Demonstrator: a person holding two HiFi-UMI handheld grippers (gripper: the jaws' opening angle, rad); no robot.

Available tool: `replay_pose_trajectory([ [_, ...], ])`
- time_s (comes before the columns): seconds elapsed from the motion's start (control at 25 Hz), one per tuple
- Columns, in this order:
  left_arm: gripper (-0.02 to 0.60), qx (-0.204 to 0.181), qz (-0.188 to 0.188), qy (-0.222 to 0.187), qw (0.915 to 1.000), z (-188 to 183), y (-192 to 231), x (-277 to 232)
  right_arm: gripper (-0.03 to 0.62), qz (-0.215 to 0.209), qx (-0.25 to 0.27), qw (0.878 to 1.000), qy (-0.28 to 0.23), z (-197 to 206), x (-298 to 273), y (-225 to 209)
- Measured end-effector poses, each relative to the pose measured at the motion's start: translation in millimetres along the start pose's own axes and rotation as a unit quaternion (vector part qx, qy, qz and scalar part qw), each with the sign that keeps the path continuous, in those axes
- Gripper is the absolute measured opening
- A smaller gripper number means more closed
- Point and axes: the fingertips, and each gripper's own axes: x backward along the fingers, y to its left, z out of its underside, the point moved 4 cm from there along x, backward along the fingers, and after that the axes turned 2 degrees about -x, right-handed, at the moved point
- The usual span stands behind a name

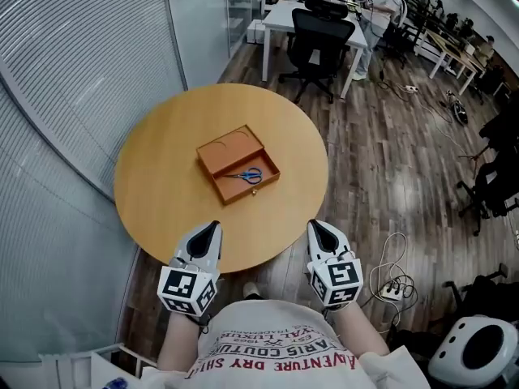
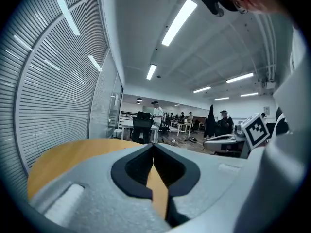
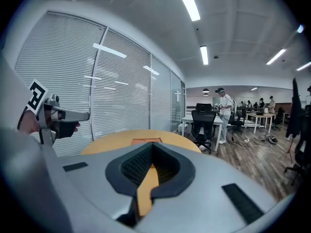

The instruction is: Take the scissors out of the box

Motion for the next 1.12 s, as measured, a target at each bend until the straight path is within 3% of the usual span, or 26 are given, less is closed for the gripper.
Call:
replay_pose_trajectory([
  [0.28, 0.011, 0.010, -0.044, -0.005, 0.9990, -4.9, 77.4, -43.8, 0.008, -0.037, 0.016, 0.999, 0.003, -24.3, -97.0, 15.9],
  [0.68, 0.010, 0.041, -0.111, 0.034, 0.9924, 22.8, 118.7, -58.3, 0.008, -0.116, 0.035, 0.992, 0.042, -19.7, -180.0, 29.6],
  [0.84, 0.011, 0.054, -0.152, 0.040, 0.9860, 31.2, 124.2, -63.7, 0.008, -0.171, 0.059, 0.981, 0.074, -7.1, -208.9, 31.3],
  [1.12, 0.011, 0.076, -0.202, 0.050, 0.9752, 35.3, 121.0, -101.2, 0.008, -0.264, 0.119, 0.949, 0.124, -0.2, -260.4, 20.3],
])
